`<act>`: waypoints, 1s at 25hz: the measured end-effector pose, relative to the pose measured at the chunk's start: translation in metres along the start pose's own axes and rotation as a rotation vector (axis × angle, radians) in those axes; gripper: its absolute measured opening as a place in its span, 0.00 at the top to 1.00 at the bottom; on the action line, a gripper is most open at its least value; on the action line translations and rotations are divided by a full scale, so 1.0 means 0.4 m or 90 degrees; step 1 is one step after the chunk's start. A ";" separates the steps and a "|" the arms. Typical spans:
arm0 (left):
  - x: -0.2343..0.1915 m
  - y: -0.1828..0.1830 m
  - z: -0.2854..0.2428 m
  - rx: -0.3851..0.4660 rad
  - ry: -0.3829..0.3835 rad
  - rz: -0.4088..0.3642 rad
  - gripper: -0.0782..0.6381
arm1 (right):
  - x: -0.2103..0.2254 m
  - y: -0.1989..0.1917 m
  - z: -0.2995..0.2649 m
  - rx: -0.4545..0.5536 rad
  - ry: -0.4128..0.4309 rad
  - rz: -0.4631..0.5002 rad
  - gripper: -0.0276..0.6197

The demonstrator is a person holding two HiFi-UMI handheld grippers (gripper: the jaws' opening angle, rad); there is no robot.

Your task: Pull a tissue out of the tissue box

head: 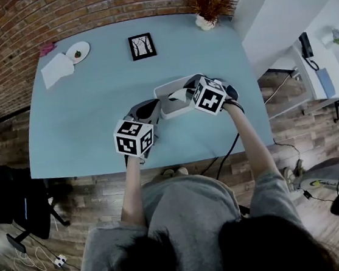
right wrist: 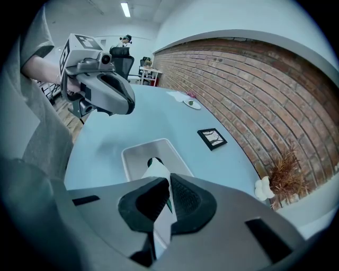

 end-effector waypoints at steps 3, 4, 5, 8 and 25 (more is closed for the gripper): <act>0.001 0.001 0.003 0.000 -0.001 -0.002 0.89 | 0.000 0.003 0.008 0.003 -0.005 -0.001 0.95; 0.003 0.001 0.004 -0.001 -0.001 -0.002 0.89 | -0.001 0.004 0.011 0.004 -0.007 -0.001 0.95; 0.005 0.000 0.005 -0.001 -0.002 -0.003 0.89 | -0.003 0.005 0.015 0.005 -0.008 -0.001 0.95; 0.014 0.002 0.006 0.000 -0.003 -0.004 0.89 | -0.007 0.007 0.025 0.009 -0.013 0.000 0.95; 0.054 0.010 0.016 0.008 -0.027 -0.014 0.89 | -0.037 0.032 0.086 0.046 -0.046 0.000 0.95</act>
Point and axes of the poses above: the fingertips, and each gripper's own axes: z backward along the fingers, x to its right, y out of its top, the point moved 6 cm from there along z, backward along the fingers, and after that the axes turned 8 degrees about x, right-handed, at the moved point
